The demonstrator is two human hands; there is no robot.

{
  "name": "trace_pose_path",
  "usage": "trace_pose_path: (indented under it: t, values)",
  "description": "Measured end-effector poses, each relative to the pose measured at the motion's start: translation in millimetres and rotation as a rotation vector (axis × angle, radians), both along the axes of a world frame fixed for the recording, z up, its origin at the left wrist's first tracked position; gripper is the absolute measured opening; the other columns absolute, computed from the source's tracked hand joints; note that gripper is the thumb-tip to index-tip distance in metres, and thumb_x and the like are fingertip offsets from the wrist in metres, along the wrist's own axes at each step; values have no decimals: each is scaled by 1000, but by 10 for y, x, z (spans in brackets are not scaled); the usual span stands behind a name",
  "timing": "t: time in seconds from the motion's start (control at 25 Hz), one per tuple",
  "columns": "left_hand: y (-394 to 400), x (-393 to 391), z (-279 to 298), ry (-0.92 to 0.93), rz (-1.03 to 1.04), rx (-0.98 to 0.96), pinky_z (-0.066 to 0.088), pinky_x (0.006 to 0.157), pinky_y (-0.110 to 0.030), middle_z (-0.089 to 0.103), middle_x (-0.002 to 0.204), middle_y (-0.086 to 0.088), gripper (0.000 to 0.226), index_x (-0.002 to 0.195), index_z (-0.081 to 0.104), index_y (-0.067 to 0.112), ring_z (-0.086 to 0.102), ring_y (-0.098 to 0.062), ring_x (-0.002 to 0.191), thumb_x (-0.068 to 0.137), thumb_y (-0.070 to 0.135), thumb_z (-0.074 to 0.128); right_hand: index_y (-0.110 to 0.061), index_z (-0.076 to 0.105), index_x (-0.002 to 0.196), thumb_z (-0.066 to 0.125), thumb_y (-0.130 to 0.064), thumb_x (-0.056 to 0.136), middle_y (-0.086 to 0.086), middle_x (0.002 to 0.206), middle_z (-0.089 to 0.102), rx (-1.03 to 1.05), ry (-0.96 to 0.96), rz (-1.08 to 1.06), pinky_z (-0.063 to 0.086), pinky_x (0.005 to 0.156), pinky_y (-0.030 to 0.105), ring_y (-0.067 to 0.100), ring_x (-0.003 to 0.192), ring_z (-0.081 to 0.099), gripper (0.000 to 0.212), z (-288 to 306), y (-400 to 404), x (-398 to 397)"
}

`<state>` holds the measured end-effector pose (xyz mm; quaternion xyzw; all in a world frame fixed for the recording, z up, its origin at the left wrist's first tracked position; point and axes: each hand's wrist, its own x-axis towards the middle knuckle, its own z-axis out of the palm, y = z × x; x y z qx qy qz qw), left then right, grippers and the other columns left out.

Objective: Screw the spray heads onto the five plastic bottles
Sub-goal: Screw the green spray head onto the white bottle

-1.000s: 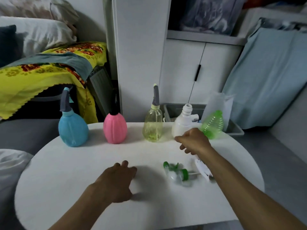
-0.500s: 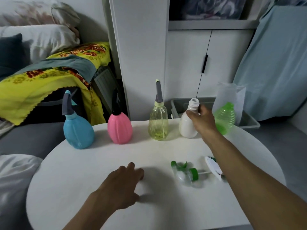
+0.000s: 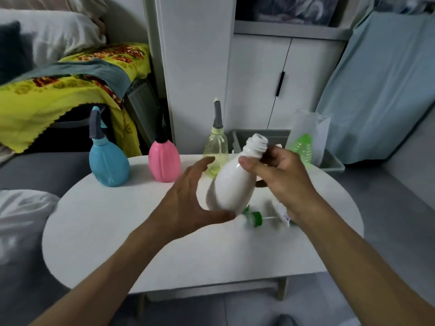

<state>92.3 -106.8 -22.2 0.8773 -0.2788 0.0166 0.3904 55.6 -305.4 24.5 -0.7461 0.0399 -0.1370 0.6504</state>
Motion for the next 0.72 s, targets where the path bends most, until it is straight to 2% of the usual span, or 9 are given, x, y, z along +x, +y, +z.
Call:
trace_pose_path:
  t: [0.12,0.2,0.24,0.32,0.36,0.4,0.48,0.6,0.72]
  values:
    - [-35,-138,78,-19,52,-151,48,61,-4,56,103,39,84,113,36,64,56,14,96,42,66,81,-18,73,108,77,-17,78,0,104,77,210,64,226,59,79,33,19,100,71,30,-16,152,-109]
    - [22,-141,85,9,144,-195,46,51,-5,56,98,36,78,106,37,64,57,12,90,40,68,79,-17,69,114,71,-2,80,1,114,74,264,105,294,58,87,38,26,106,69,37,-20,30,-76]
    - [62,-130,87,33,189,-204,44,49,-6,57,96,33,78,105,38,61,58,8,87,39,69,78,-17,67,117,67,3,81,1,118,71,103,133,237,56,89,37,29,109,67,41,-50,-61,-52]
    - [118,-101,69,48,235,-177,40,55,-8,54,98,31,83,110,38,55,56,5,87,38,71,76,-21,64,121,63,-3,82,-1,123,66,-691,257,95,47,92,33,28,114,61,42,-231,-233,15]
    - [135,-100,53,44,237,-147,40,57,-11,53,98,30,85,112,37,53,56,3,87,38,72,75,-22,63,123,62,-11,83,-1,125,65,-1041,351,124,44,92,32,26,116,57,42,-359,-259,33]
    - [148,-107,38,39,231,-117,41,58,-12,52,97,30,87,114,37,52,56,1,87,38,72,74,-22,62,123,61,-17,83,1,125,64,-1249,432,190,41,90,33,26,117,54,41,-487,-257,51]
    - [167,-124,2,42,214,-78,44,62,-16,52,96,29,88,116,37,49,57,-3,87,38,72,73,-21,61,117,58,-21,83,4,116,66,-1399,494,270,36,80,36,28,111,55,34,-708,-200,97]
    - [186,-103,-33,42,206,-52,45,65,-20,52,95,30,87,116,38,49,57,-3,87,39,72,72,-22,58,112,58,-23,82,2,106,68,-1546,382,182,30,79,38,26,103,59,30,-819,-165,178]
    - [222,-49,-55,24,213,-54,47,66,-21,56,99,23,88,116,38,49,59,-8,89,39,72,73,-22,63,103,63,-31,82,0,99,72,-1362,266,159,34,74,34,24,95,64,22,-791,-173,198]
